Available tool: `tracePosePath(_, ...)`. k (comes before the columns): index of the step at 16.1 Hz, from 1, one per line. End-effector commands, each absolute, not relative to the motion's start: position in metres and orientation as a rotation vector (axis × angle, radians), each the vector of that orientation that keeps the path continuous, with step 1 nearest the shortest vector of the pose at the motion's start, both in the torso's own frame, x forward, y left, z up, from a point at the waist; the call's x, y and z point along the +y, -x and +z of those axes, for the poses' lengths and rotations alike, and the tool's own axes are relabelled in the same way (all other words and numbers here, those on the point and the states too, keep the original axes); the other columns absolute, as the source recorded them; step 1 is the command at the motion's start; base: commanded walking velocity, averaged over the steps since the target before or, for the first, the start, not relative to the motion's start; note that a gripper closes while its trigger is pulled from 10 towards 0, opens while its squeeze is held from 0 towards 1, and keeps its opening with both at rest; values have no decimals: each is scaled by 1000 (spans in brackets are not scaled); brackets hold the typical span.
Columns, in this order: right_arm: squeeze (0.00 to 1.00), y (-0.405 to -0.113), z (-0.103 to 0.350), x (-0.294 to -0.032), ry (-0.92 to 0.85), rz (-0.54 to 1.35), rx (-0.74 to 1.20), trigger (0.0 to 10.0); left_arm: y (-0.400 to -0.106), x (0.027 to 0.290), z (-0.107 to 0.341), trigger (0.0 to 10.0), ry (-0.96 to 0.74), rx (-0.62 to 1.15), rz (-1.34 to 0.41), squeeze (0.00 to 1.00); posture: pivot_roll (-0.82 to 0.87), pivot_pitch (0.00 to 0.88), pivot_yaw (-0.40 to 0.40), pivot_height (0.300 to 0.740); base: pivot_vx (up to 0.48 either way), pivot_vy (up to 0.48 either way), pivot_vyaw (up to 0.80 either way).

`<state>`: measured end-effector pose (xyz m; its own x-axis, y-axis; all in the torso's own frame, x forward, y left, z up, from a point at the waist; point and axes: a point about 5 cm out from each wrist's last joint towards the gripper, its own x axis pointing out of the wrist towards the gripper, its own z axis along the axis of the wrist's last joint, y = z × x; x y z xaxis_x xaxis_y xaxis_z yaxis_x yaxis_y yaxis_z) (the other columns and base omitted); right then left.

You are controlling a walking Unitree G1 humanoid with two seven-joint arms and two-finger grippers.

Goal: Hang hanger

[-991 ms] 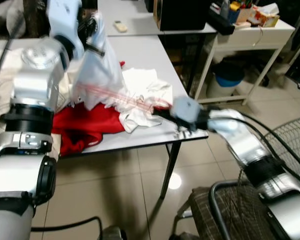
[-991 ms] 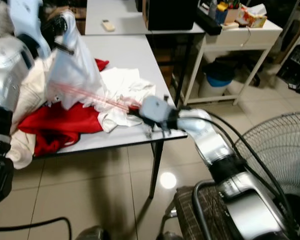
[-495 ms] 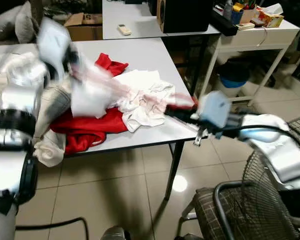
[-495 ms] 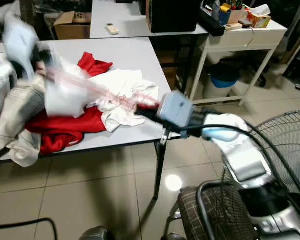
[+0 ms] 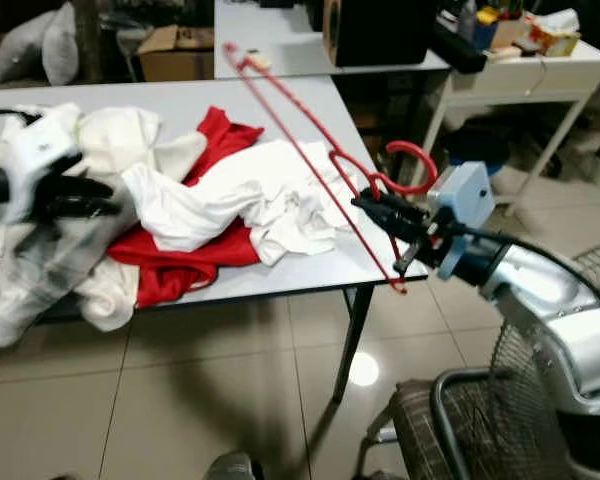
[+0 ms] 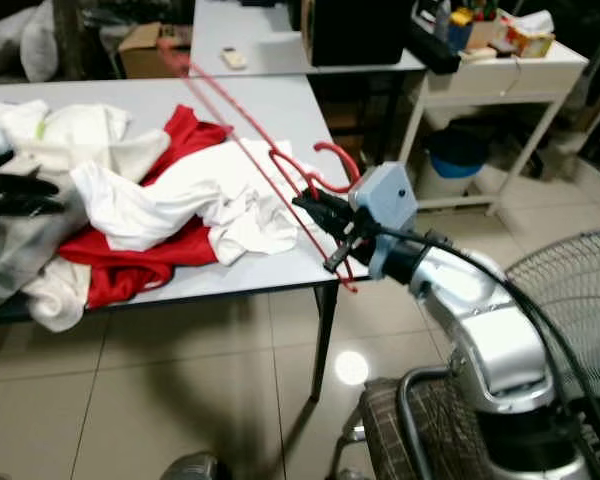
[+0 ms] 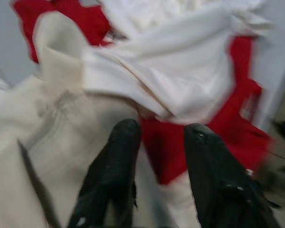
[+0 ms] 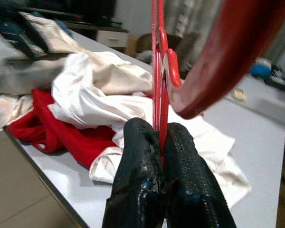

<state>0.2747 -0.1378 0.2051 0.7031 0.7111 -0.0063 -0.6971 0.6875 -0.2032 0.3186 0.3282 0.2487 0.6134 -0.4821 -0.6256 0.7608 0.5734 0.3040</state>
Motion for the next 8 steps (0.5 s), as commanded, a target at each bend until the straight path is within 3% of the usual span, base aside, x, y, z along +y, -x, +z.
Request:
tracePosePath(1,0,-276,207,-144,169,725,-73,10000,-313,326,264,10000,-564,478,-819,1000,86,0,26,740,0,0,0)
tracePosePath(5,0,-278,209,-144,66,614,-82,10000,-304,314,287,10000,-373,293,-913,1000,87,0,11,740,0,0,0)
tracePosePath(7,0,-277,211,-148,-36,450,-126,10000,-322,279,287,10000,-267,-14,-750,1000,86,0,-3,740,0,0,0)
tracePosePath(8,0,-275,211,-149,-49,411,-138,10000,-325,267,284,10000,-240,-66,-717,988,86,0,-1,740,0,0,0)
